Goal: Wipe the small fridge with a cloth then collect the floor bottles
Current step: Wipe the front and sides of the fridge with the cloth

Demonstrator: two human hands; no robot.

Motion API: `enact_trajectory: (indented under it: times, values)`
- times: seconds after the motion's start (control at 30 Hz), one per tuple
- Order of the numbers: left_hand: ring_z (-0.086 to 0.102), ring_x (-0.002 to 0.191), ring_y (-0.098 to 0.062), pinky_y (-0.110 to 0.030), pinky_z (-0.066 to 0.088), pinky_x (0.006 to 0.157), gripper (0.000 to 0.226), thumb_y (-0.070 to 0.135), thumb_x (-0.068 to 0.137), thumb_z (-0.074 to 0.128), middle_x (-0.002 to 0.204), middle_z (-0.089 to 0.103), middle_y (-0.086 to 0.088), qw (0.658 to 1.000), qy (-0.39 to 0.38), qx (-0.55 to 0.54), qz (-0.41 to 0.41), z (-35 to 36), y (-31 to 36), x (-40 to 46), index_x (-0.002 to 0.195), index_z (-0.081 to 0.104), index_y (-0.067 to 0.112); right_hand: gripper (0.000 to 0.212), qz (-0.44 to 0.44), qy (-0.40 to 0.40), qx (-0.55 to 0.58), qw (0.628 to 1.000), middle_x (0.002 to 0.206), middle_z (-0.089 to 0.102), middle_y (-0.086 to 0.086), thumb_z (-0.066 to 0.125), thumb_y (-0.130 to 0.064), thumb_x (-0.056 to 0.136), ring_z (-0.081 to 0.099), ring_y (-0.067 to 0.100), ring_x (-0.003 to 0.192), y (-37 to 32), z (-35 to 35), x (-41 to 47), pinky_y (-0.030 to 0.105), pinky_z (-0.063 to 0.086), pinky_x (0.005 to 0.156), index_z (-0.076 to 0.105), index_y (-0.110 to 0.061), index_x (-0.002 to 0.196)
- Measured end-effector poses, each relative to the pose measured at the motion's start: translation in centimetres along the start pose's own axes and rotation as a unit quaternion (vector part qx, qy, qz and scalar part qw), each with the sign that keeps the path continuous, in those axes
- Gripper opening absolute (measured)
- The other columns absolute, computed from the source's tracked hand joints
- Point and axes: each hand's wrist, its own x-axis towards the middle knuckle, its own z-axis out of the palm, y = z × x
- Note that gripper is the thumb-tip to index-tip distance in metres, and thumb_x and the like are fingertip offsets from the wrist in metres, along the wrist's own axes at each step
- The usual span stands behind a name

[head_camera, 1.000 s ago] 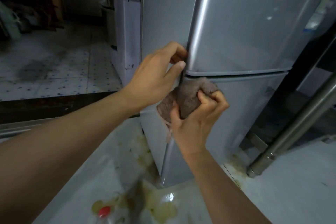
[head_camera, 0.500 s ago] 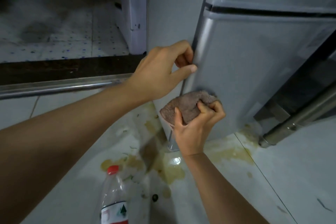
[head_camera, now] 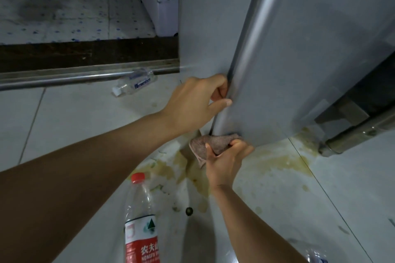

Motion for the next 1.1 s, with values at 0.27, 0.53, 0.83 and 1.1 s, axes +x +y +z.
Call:
enact_trajectory:
  times: [0.27, 0.53, 0.83, 1.1]
  values:
    - [0.063, 0.083, -0.018, -0.041, 0.051, 0.074, 0.018, 0.03, 0.086, 0.063, 0.084, 0.067, 0.001, 0.999, -0.03, -0.007, -0.026, 2.3, -1.7, -1.3, 0.089, 0.059, 0.013, 0.056, 0.085, -0.054, -0.033, 0.994, 0.118, 0.033, 0.02, 0.083, -0.017, 0.07, 0.053, 0.039, 0.094, 1.5, 1.4, -0.8, 0.037, 0.053, 0.074, 0.038, -0.001, 0.1]
    - [0.063, 0.083, -0.02, -0.042, 0.051, 0.073, 0.019, 0.032, 0.087, 0.06, 0.084, 0.067, -0.002, 0.998, -0.038, -0.008, -0.047, 2.8, -1.9, -1.3, 0.089, 0.06, 0.013, 0.057, 0.153, -0.115, -0.098, 0.977, 0.125, 0.029, 0.017, 0.079, -0.016, 0.075, 0.055, 0.042, 0.1, 1.8, 2.0, -1.0, 0.044, 0.054, 0.082, 0.035, -0.004, 0.11]
    - [0.062, 0.086, -0.022, -0.04, 0.052, 0.074, 0.014, 0.026, 0.088, 0.06, 0.089, 0.066, -0.001, 0.996, -0.061, 0.008, -0.061, 2.5, -1.4, -1.9, 0.096, 0.057, 0.014, 0.059, 0.062, -0.283, -0.289, 0.912, 0.127, 0.034, 0.017, 0.073, -0.003, 0.072, 0.059, 0.037, 0.099, -0.4, -3.9, 1.4, 0.038, 0.049, 0.079, 0.037, -0.003, 0.119]
    - [0.055, 0.106, -0.024, -0.034, 0.046, 0.088, 0.035, 0.024, 0.088, 0.057, 0.116, 0.059, -0.003, 0.966, -0.192, 0.061, -0.159, 0.8, -2.0, -3.8, 0.122, 0.048, 0.02, 0.046, -0.058, -0.379, -0.377, 0.843, 0.125, 0.03, 0.014, 0.062, -0.002, 0.082, 0.053, 0.031, 0.102, -6.5, -13.3, 4.4, 0.035, 0.05, 0.086, 0.043, -0.006, 0.124]
